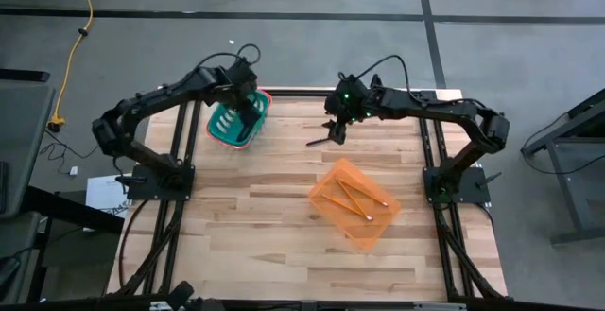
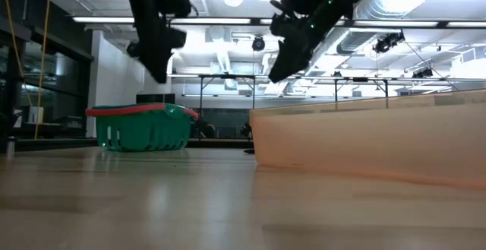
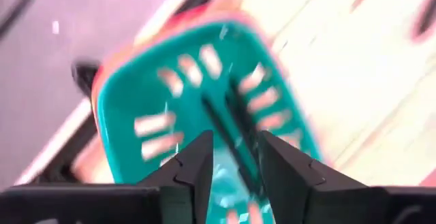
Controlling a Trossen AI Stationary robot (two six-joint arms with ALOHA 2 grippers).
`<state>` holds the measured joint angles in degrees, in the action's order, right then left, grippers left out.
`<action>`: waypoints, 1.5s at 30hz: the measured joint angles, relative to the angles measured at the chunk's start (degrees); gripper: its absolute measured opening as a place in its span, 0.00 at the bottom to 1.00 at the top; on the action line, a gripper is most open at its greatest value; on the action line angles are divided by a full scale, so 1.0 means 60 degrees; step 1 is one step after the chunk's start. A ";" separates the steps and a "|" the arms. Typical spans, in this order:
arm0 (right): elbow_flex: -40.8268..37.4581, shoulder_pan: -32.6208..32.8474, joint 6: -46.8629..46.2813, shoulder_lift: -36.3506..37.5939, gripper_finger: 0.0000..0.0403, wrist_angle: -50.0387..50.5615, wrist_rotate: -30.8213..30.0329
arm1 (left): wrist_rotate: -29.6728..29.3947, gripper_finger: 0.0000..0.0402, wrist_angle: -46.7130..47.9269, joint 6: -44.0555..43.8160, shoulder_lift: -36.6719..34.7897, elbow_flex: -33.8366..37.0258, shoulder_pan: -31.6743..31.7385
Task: Sort pens & pencils
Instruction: Put the black pen into the blue bin
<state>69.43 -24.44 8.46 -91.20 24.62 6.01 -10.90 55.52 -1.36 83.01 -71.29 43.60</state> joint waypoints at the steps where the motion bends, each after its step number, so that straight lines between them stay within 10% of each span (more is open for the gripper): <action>1: 0.0000 -0.0087 0.0021 -0.0048 0.49 -0.0002 0.0034 | 0.0099 0.26 -0.0342 0.0082 -0.0147 0.0000 -0.0116; 20: 0.0007 -0.0942 0.1378 -0.2017 0.49 0.1076 0.0435 | 0.2437 0.28 -0.6566 0.0439 -0.0434 0.2416 -0.1937; 45: 0.1858 -0.0027 0.2854 -0.4444 0.40 0.2420 -0.0545 | 0.4739 0.28 -0.9285 0.0434 -0.0434 0.4149 -0.1961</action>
<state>80.58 -24.60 25.58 -117.86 39.14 2.74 17.54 -0.18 1.25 80.40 -46.39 31.83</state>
